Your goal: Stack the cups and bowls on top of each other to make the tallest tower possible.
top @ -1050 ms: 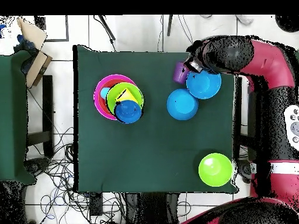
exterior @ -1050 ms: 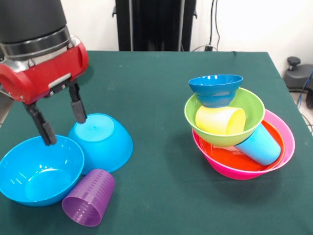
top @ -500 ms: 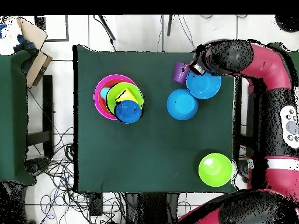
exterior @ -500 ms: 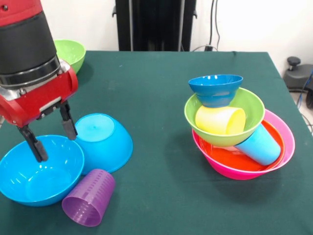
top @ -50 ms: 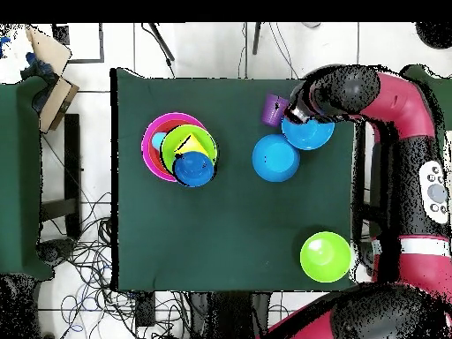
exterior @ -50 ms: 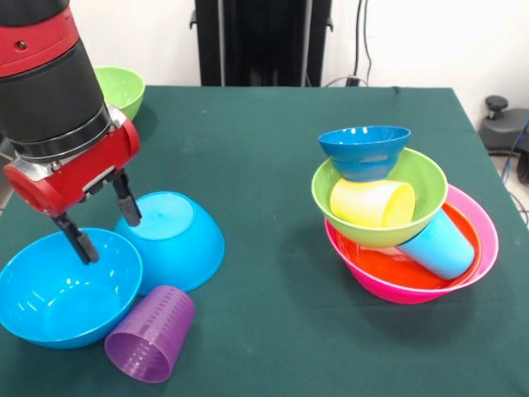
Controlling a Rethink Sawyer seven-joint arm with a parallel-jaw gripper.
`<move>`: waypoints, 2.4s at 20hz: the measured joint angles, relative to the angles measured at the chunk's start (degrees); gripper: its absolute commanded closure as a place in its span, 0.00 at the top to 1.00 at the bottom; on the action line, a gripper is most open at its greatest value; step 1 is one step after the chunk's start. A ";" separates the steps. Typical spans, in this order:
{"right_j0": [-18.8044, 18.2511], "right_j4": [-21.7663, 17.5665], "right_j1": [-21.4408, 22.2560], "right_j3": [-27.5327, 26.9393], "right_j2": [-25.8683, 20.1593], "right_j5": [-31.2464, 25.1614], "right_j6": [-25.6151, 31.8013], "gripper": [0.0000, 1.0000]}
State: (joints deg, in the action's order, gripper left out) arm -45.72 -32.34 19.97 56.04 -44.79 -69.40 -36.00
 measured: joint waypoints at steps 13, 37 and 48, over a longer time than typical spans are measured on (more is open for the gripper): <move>-0.86 -1.57 -0.34 0.00 1.13 -2.65 0.00 1.00; -6.04 -6.34 -3.43 2.21 1.52 -1.44 12.13 1.00; -7.41 -6.47 -3.53 4.85 1.46 2.16 25.85 1.00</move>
State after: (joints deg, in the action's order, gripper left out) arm -53.13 -38.81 16.43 60.89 -43.33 -67.23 -10.16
